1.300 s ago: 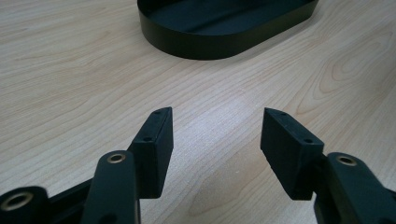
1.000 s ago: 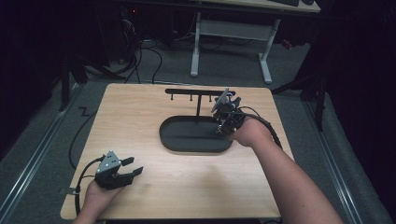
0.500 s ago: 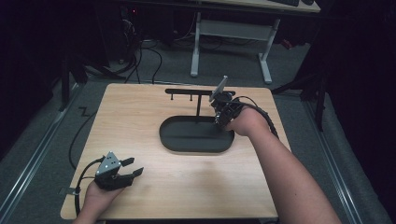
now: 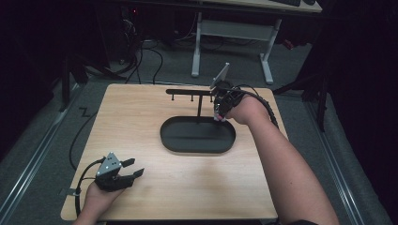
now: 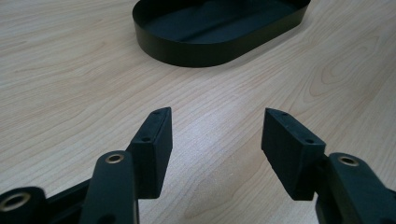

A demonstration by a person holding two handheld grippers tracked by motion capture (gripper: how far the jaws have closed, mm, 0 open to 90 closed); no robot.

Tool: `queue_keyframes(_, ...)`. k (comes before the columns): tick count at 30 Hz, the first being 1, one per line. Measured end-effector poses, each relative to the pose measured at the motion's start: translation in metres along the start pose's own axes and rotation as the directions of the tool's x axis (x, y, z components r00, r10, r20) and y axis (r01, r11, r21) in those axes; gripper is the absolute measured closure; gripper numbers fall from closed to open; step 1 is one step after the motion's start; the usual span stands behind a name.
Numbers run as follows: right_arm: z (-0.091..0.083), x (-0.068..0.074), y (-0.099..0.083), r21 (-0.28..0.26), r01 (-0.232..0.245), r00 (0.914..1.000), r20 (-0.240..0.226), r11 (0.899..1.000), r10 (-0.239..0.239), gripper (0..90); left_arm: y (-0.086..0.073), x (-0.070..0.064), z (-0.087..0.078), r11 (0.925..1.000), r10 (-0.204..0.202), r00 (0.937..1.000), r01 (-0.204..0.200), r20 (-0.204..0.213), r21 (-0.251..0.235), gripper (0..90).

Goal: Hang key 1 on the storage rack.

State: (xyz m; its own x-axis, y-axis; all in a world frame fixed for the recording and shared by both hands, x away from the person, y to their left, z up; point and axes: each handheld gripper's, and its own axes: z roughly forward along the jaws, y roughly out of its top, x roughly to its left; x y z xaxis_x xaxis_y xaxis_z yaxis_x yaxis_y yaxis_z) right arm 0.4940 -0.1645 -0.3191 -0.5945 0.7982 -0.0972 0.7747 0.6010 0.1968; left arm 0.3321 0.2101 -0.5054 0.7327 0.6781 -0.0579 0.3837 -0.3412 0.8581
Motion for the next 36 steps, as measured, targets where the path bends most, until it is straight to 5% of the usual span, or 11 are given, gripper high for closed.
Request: queue_keyframes(36, 0.003, -0.008, 0.036, 0.004, -0.017, 0.9992, 0.036, 1.0, 0.017, 85.2, 0.0, 0.001, -0.001, 1.0, 0.004, 1.0, -0.004, 0.0, -0.003, 43.8)
